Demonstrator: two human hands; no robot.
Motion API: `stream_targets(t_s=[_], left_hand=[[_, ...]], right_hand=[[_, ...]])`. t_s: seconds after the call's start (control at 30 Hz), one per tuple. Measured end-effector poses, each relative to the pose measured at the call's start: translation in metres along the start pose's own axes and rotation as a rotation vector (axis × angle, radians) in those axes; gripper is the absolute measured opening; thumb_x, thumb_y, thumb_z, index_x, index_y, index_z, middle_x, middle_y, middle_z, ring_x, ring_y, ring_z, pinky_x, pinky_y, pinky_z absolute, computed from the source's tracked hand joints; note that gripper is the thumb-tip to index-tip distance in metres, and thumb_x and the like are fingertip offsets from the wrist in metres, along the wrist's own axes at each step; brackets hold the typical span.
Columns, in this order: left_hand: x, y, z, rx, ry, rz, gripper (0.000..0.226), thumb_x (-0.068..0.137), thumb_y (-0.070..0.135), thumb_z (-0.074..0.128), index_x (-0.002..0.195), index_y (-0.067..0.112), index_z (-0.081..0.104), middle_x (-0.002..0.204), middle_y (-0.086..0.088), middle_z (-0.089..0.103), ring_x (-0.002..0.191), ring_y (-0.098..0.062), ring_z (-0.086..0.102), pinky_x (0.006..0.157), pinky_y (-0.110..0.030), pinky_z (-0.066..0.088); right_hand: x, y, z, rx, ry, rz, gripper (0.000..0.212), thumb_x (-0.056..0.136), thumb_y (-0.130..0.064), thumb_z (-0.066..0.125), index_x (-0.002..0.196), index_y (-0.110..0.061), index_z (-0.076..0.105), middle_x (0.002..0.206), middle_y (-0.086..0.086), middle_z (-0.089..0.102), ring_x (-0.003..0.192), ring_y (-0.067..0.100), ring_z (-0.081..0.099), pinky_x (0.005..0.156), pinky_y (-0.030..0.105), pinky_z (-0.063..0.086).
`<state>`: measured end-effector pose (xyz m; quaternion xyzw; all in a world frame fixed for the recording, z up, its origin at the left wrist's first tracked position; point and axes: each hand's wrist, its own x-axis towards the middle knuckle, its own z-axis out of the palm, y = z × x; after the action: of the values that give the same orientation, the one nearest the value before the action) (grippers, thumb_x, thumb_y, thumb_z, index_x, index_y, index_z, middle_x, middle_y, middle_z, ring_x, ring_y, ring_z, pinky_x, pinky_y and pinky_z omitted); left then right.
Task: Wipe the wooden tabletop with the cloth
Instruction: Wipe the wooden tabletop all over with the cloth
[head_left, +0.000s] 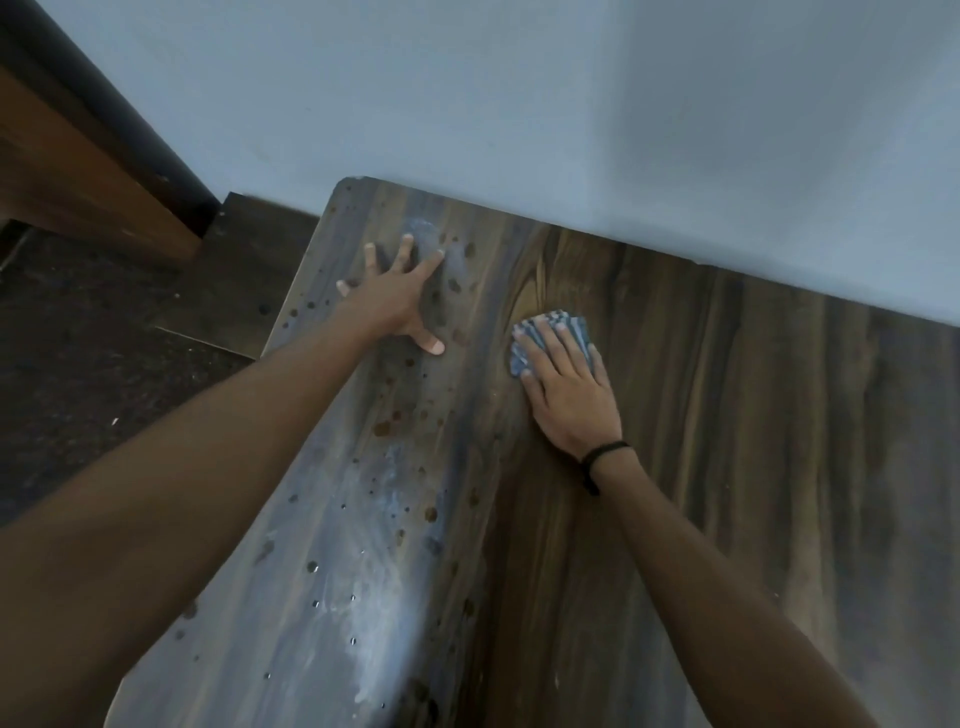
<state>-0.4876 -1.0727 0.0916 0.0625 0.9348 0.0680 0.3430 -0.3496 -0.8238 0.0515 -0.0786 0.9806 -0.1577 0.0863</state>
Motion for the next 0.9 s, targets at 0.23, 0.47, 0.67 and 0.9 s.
stream_targets(t_s=[0.23, 0.47, 0.67, 0.9], left_hand=[[-0.005, -0.012, 0.006, -0.013, -0.07, -0.008, 0.146, 0.056, 0.044, 0.094, 0.151, 0.051, -0.017, 0.158, 0.009, -0.037, 0.145, -0.044, -0.027, 0.104, -0.083, 0.013], [-0.008, -0.012, 0.009, -0.035, -0.014, 0.002, 0.144, 0.054, 0.045, 0.095, 0.152, 0.053, -0.01, 0.16, 0.012, -0.033, 0.147, -0.045, -0.022, 0.101, -0.084, 0.014], [-0.011, -0.015, 0.008, -0.043, -0.011, -0.005, 0.144, 0.054, 0.043, 0.095, 0.153, 0.052, -0.009, 0.16, 0.013, -0.033, 0.147, -0.044, -0.023, 0.101, -0.084, 0.014], [-0.01, -0.013, 0.005, -0.051, -0.021, -0.007, 0.143, 0.056, 0.041, 0.095, 0.153, 0.052, -0.009, 0.16, 0.013, -0.033, 0.147, -0.044, -0.024, 0.102, -0.084, 0.012]], right_hand=[[0.057, -0.003, -0.005, 0.032, 0.042, 0.119, 0.055, 0.109, -0.04, 0.026, 0.162, -0.035, 0.014, 0.17, -0.009, 0.007, 0.157, 0.015, 0.0, 0.126, 0.053, 0.005], [0.056, 0.029, -0.019, -0.043, -0.031, -0.001, 0.053, 0.108, -0.043, 0.021, 0.161, -0.038, 0.014, 0.17, -0.008, 0.01, 0.157, 0.018, 0.004, 0.125, 0.054, 0.01], [0.13, 0.002, -0.025, 0.041, 0.022, 0.147, 0.055, 0.109, -0.04, 0.025, 0.162, -0.034, 0.014, 0.171, -0.006, 0.004, 0.157, 0.017, -0.001, 0.125, 0.054, 0.005], [0.055, 0.021, -0.017, 0.066, 0.047, 0.256, 0.053, 0.109, -0.042, 0.026, 0.161, -0.037, 0.015, 0.17, -0.007, 0.006, 0.157, 0.017, -0.001, 0.126, 0.054, 0.004]])
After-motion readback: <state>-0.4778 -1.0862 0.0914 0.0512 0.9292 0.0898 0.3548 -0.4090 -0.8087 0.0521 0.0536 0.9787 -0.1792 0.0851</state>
